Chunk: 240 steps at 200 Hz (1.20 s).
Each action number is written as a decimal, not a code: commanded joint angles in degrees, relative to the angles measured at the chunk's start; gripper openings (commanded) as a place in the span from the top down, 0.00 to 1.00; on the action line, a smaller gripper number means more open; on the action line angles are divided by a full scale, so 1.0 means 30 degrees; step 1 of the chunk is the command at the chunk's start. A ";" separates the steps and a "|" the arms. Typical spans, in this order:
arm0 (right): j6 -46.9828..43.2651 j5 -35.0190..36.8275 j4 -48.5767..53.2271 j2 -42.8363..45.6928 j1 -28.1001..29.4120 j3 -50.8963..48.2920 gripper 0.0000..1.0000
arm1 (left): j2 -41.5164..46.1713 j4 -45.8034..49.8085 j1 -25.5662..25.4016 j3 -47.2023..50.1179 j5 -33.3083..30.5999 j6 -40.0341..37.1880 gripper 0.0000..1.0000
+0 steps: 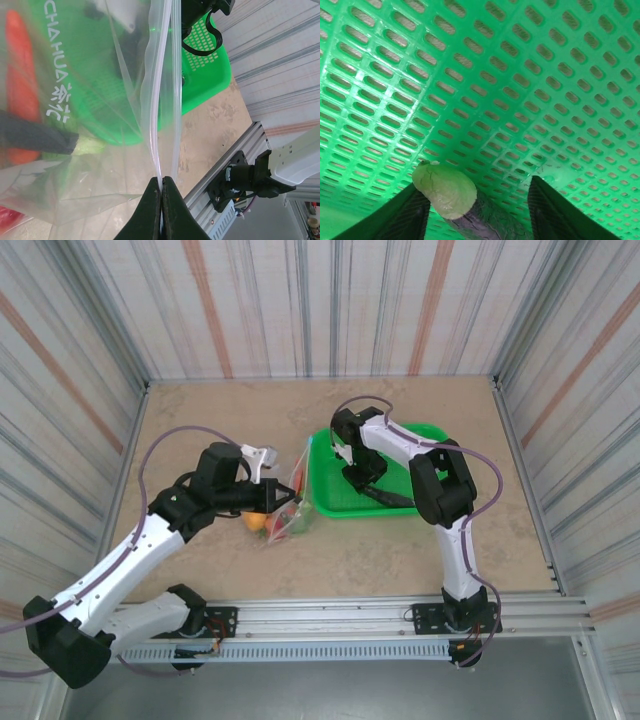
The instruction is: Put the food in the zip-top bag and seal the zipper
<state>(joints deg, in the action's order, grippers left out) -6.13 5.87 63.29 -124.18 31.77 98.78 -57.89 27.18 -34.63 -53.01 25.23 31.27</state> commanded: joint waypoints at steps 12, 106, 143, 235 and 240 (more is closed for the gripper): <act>-0.0301 0.0076 -0.0064 -0.0255 -0.0306 0.0280 0.62 | 0.0357 0.0622 0.0746 -0.0250 -0.0527 -0.0559 1.00; 0.0390 -0.0511 -0.1510 0.3984 -0.0314 0.0797 0.80 | 0.0058 0.2337 0.1656 -0.2450 -0.1500 -0.1247 1.00; 0.1208 -0.1003 -0.3771 0.7717 -0.0306 -0.0610 0.80 | -0.1149 0.1724 0.1905 -0.3083 0.0497 0.0200 1.00; 0.5642 -0.6576 -1.4794 1.8024 -0.0658 -0.7253 0.78 | -0.2815 -0.1317 0.1993 -0.3916 0.2401 0.5668 1.00; 0.6212 -0.7085 -1.5937 1.8427 -0.0658 -0.7865 0.78 | -0.2851 -0.1298 0.1994 -0.4005 0.2341 0.5824 1.00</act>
<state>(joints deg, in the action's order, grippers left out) 3.62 -7.25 31.90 -75.22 29.95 80.60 -65.60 26.83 -29.19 -63.00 30.04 42.72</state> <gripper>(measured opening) 0.217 0.053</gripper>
